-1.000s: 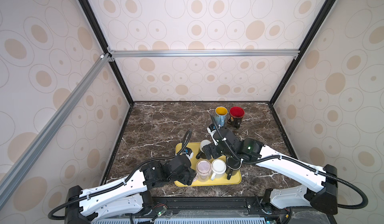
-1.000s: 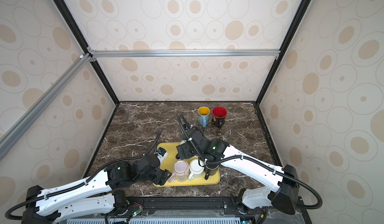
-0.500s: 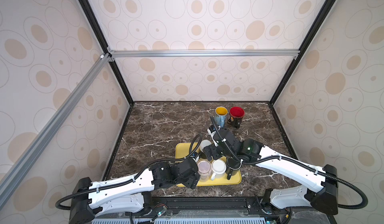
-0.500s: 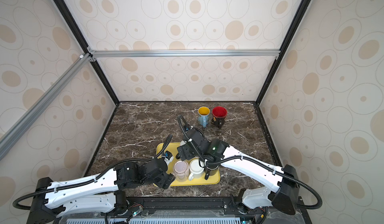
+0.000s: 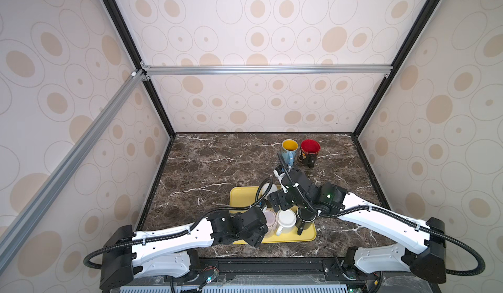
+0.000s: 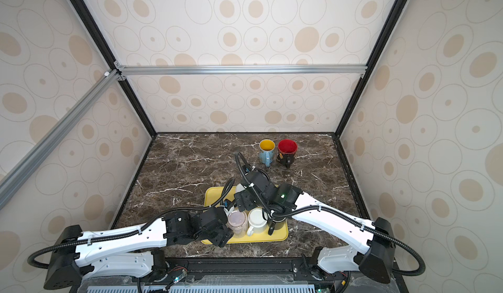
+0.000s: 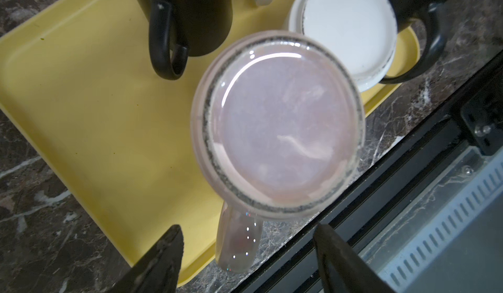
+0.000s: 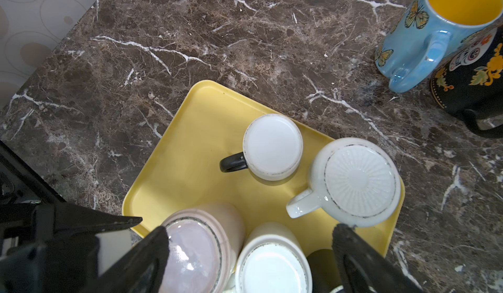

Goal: Turn the mug right side up
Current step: 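Lower the left gripper onto the upside-down pink pearlescent mug nearest the robot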

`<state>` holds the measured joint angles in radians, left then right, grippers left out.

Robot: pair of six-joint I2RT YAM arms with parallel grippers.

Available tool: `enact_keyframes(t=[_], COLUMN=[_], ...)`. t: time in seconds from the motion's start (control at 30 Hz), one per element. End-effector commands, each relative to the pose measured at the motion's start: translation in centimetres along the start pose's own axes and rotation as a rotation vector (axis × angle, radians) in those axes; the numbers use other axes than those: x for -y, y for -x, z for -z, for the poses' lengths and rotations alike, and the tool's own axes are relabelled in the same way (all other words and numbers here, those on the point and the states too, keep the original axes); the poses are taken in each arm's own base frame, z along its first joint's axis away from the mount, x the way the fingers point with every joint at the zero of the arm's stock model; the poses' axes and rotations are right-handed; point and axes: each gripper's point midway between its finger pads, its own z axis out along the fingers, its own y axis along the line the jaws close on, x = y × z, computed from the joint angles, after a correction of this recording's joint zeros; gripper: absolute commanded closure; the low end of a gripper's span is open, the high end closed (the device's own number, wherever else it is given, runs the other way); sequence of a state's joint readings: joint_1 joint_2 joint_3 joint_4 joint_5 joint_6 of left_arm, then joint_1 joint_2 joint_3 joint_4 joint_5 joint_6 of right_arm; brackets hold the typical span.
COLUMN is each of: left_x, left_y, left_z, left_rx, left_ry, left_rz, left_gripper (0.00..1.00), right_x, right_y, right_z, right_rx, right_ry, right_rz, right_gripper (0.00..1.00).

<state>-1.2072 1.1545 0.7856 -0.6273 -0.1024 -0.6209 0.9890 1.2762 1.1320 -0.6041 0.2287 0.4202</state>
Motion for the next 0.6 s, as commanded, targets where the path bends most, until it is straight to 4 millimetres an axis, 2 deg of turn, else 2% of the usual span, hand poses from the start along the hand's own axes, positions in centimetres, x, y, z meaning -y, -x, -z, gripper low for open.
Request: enact_keyframes(t=[0.0, 0.33, 0.57], left_x=[-0.4, -0.9, -1.3], left_y=[-0.1, 0.1, 0.7], left_z=[-0.8, -2.5, -2.8], left_rx=[-0.008, -0.053, -0.045], left_ry=[0.043, 0.095, 0.096], left_rz=[-0.029, -0.082, -0.083], left_gripper=[0.31, 0.44, 0.52], right_x=[0.3, 0.5, 0.6], right_y=[-0.4, -0.5, -0.3], right_z=[0.3, 0.3, 0.6], right_rx=[0.003, 0.012, 0.031], right_ry=[-0.006, -0.014, -0.009], right_rz=[-0.011, -0.024, -0.033], right_gripper=[0.04, 0.07, 0.08])
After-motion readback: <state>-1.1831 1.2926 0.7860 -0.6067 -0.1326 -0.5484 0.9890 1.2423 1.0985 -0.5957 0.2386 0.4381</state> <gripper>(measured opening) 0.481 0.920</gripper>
